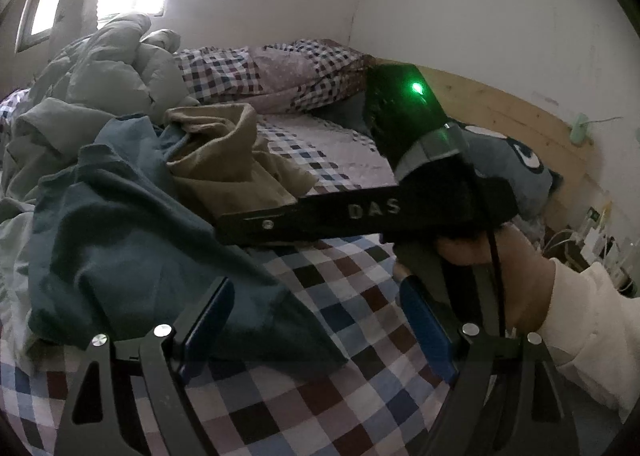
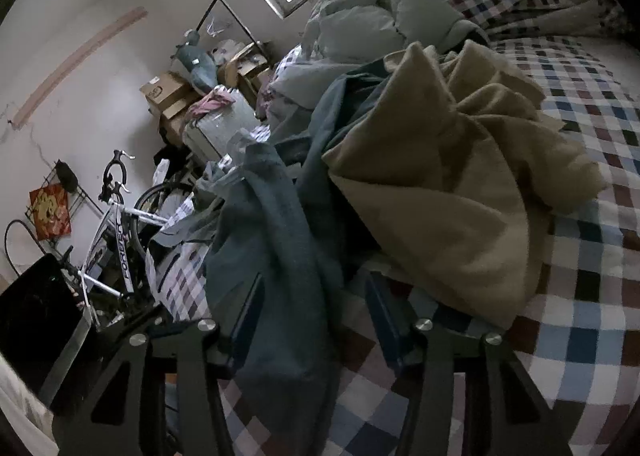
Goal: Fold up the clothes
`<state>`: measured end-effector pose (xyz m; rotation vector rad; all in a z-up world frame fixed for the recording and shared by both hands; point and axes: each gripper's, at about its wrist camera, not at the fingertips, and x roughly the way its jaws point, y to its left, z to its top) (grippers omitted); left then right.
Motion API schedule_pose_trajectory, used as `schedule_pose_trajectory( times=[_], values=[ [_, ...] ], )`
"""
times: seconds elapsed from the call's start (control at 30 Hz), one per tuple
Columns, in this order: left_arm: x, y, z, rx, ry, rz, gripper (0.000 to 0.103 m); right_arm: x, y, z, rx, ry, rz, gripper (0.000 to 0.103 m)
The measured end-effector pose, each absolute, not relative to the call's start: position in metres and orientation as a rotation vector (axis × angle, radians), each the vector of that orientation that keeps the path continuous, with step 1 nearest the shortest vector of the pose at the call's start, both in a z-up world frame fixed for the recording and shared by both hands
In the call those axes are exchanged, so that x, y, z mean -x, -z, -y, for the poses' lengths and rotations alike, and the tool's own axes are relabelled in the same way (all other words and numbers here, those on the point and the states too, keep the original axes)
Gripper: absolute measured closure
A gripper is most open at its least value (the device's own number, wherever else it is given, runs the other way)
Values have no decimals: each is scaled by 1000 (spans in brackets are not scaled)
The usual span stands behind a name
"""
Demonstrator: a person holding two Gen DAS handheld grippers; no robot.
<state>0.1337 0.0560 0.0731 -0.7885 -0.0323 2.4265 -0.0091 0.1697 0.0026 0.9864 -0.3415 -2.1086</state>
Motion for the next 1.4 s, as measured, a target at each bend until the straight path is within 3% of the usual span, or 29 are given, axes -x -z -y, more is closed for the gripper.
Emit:
schedule_pose_trajectory(
  times=[0.43,0.73,0.97,1.1,1.17,1.23,1.4],
  values=[
    [-131,-66,-45,841,-2500,29,16,9,-1,-143,-991,2010,288,60],
    [-133,-67,-37,856,-2548,76,16,1,-13,-135,-934,1898,304,60],
    [-132,-67,-25,875,-2581,235,16,-8,-30,-128,-864,1799,344,59],
    [-130,-66,-15,894,-2601,314,28,-13,-37,-123,-848,1773,315,58],
    [-125,-60,-11,945,-2606,330,42,-14,-36,-124,-862,1790,291,53],
    [-117,-51,-6,1031,-2610,357,65,-9,-32,-134,-893,1830,303,44],
    [-105,-33,6,1162,-2582,420,82,8,-21,-169,-953,1915,381,43]
  ],
)
